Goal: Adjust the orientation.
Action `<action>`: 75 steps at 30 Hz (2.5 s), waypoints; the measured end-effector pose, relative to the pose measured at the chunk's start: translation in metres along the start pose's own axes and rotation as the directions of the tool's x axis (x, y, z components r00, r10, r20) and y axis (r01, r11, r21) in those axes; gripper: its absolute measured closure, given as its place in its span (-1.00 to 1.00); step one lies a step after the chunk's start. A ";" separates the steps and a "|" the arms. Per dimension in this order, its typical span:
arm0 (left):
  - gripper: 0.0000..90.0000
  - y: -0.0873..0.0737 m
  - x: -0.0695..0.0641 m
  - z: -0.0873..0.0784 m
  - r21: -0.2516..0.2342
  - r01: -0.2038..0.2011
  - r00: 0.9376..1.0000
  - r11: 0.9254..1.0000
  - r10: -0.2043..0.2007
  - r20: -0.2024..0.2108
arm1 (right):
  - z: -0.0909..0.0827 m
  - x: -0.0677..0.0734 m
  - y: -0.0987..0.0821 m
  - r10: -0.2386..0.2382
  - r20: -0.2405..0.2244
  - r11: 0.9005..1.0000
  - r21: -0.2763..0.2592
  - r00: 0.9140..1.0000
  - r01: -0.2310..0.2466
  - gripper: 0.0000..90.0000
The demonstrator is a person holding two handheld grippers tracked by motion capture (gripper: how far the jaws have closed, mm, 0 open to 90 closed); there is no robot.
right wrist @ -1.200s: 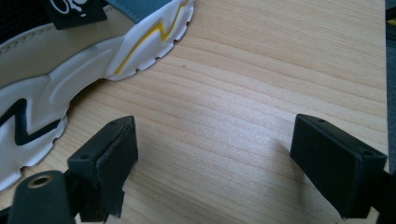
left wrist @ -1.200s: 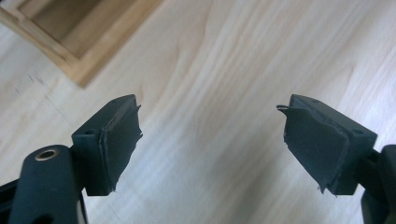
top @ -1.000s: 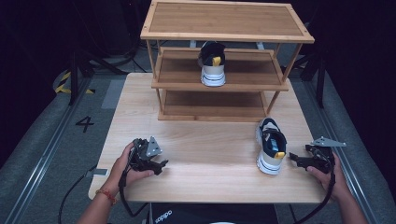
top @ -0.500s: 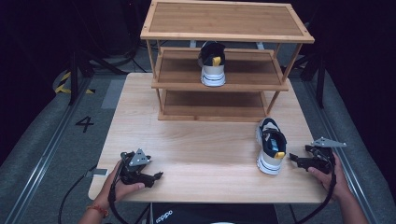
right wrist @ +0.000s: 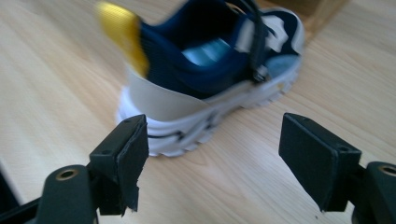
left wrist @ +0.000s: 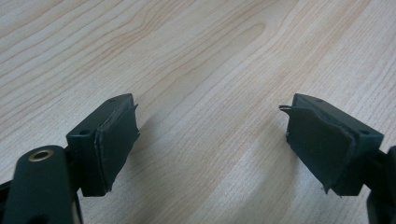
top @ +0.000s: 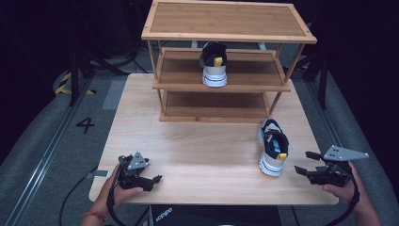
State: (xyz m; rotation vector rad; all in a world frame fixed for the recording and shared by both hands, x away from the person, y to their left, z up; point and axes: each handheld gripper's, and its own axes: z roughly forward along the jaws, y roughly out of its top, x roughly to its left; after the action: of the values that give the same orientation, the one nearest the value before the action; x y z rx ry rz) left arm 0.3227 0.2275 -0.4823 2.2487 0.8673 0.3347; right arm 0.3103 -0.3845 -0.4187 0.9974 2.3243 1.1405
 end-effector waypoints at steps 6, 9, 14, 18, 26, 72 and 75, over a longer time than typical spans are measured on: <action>-0.65 0.000 0.000 0.001 0.003 0.009 1.000 1.000 -0.009 0.000 | -0.001 0.027 0.022 -0.121 -0.034 0.992 0.018 0.992 0.122 -0.36; -0.65 0.000 0.000 0.000 0.003 0.009 1.000 1.000 -0.009 0.000 | 0.002 0.031 0.029 -0.148 -0.036 0.988 0.031 0.988 0.149 -0.35; -0.65 0.000 0.000 0.000 0.004 0.009 1.000 1.000 -0.009 0.001 | 0.012 0.036 0.047 -0.209 -0.051 0.975 0.066 0.977 0.212 -0.35; -0.66 0.000 0.000 0.001 0.005 0.008 1.000 1.000 -0.008 0.003 | 0.019 0.036 0.054 -0.245 -0.048 0.964 0.092 0.968 0.248 -0.34; -0.67 0.001 0.001 0.001 0.009 0.006 1.000 1.000 -0.006 0.000 | 0.043 0.035 0.065 -0.294 -0.111 0.925 0.217 0.949 0.312 -0.24; -0.67 0.002 0.002 0.003 0.005 0.016 1.000 1.000 -0.016 0.003 | 0.050 0.046 0.113 -0.367 -0.283 0.842 0.304 0.886 0.446 0.43; -0.67 0.003 0.003 0.002 0.007 0.001 1.000 1.000 -0.001 -0.004 | 0.041 0.049 0.123 -0.388 -0.277 0.840 0.286 0.879 0.461 0.43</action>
State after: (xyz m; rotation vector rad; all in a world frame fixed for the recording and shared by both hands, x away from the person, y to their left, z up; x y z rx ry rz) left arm 0.3273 0.2270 -0.4821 2.2543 0.8732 0.3361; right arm 0.3541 -0.2744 -0.3469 0.4193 2.7920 0.6967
